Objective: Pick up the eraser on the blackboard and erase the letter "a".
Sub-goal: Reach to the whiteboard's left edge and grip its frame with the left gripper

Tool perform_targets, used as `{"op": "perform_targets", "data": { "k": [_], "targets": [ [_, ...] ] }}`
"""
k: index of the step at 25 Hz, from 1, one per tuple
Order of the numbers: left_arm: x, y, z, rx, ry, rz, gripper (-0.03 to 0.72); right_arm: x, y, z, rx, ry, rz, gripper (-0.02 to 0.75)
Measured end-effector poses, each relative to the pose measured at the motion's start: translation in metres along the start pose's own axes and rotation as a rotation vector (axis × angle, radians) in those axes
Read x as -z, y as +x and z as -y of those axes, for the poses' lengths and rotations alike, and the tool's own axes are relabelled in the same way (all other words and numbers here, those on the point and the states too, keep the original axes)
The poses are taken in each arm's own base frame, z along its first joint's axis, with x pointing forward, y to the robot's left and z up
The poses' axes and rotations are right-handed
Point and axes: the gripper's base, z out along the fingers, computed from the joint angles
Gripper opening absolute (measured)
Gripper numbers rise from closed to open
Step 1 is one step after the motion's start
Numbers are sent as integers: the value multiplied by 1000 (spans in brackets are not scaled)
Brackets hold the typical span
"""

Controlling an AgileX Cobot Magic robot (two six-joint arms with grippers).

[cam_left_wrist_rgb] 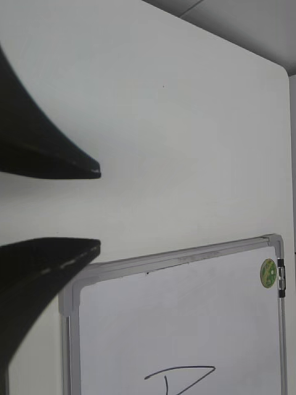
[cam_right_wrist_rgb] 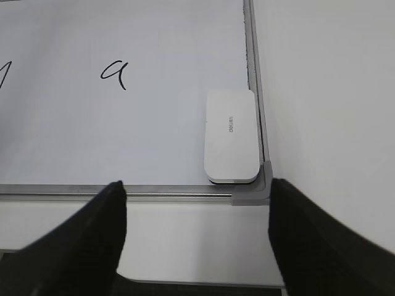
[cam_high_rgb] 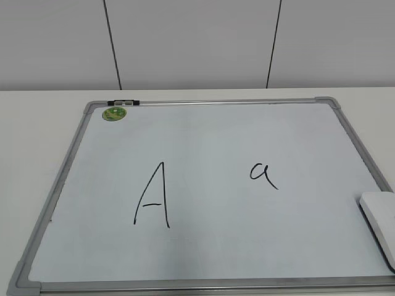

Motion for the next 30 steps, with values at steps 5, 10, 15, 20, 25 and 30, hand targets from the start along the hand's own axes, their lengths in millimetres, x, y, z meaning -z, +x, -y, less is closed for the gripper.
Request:
{"op": "perform_targets", "data": {
  "k": [5,10,15,20,25,30],
  "targets": [
    [0,0,0,0,0,0,233,0,0,0,0,0,0,534],
    [0,0,0,0,0,0,233,0,0,0,0,0,0,534],
    [0,0,0,0,0,0,233,0,0,0,0,0,0,534],
    [-3,-2,-1,-8,-13,-22,235,0,0,0,0,0,0,534],
    [-19,-23,-1,-35,-42,-89,239,0,0,0,0,0,0,534],
    [-53,-43,4,-48,-38,-231,240,0,0,0,0,0,0,534]
  ]
}}
